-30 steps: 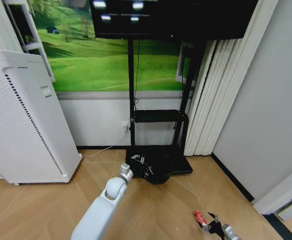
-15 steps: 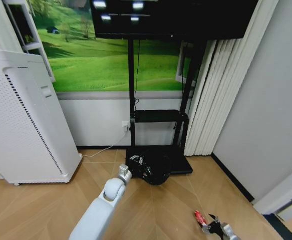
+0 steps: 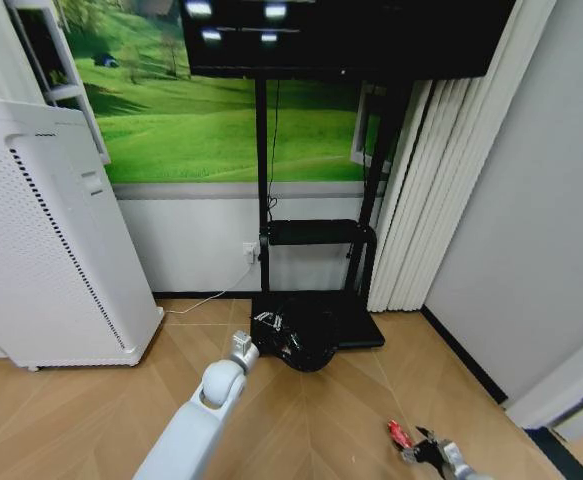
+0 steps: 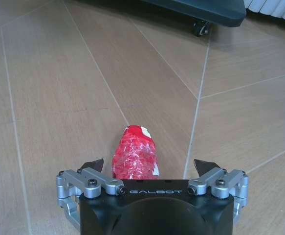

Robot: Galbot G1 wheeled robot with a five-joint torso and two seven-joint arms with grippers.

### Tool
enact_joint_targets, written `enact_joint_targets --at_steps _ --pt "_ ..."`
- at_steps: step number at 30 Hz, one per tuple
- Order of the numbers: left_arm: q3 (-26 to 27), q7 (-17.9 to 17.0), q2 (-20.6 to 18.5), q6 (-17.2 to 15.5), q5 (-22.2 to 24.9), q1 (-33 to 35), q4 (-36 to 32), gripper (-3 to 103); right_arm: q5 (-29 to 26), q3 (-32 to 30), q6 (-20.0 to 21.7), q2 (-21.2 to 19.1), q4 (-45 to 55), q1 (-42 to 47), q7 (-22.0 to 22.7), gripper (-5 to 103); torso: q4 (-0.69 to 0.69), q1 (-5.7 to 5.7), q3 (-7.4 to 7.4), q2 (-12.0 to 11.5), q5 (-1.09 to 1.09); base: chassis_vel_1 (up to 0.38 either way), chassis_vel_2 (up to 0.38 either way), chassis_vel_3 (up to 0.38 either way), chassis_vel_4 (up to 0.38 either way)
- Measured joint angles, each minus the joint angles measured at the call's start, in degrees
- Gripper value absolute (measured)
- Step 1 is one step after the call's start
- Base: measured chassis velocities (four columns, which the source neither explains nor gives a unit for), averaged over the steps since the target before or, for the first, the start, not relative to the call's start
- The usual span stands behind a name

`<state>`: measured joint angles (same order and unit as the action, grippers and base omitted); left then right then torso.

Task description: Pick up the trash bin and place the garbage on the floor into it.

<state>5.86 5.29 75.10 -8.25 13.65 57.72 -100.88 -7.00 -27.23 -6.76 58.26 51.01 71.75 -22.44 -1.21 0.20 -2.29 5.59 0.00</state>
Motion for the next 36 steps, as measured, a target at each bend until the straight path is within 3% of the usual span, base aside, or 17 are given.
enact_joint_targets --at_steps 14,20,24,25,27,33,36 --pt "0.66 -0.01 -0.98 -0.27 -0.02 0.44 -0.52 7 2.16 1.19 -2.17 1.15 -4.56 -2.92 -0.49 98 -0.01 0.00 0.00 0.00 -0.01 0.000 0.000 0.000 0.000" --pt "0.48 -0.09 -1.24 -0.46 0.11 0.00 -0.26 7 2.22 1.31 -2.77 1.21 -5.57 -3.42 -0.59 72 0.01 -0.01 0.01 0.00 -0.03 0.000 0.000 0.000 0.000" --pt "0.35 -0.10 -1.24 -0.51 0.24 -0.34 -0.06 7 2.26 1.27 -2.80 0.96 -5.67 -3.43 -0.60 66 0.01 0.00 0.01 0.00 -0.01 0.000 0.000 0.000 0.000" --pt "0.32 -0.10 -1.15 -0.52 0.27 -0.49 0.12 7 2.29 1.21 -2.84 0.90 -5.80 -3.41 -0.61 55 0.01 0.00 0.01 0.00 -0.02 0.000 0.000 0.000 0.000" --pt "0.27 -0.11 -1.06 -0.52 0.27 -0.55 0.23 7 2.34 1.11 -2.93 0.89 -5.89 -3.38 -0.56 50 0.01 0.00 0.01 0.00 -0.01 0.000 0.000 0.000 0.000" --pt "0.23 -0.06 -1.13 -0.53 0.39 -0.74 0.50 7 3.24 0.31 -3.85 1.35 -6.27 -3.25 -0.20 43 0.00 0.00 0.00 0.00 -0.02 0.000 0.000 0.000 0.000" --pt "0.58 -0.06 -1.25 -0.52 0.74 -1.10 0.79 7 2.09 -1.47 -3.88 1.26 -0.88 -0.10 0.55 40 -0.05 0.00 -0.01 -0.02 0.05 0.000 0.000 0.000 0.000"
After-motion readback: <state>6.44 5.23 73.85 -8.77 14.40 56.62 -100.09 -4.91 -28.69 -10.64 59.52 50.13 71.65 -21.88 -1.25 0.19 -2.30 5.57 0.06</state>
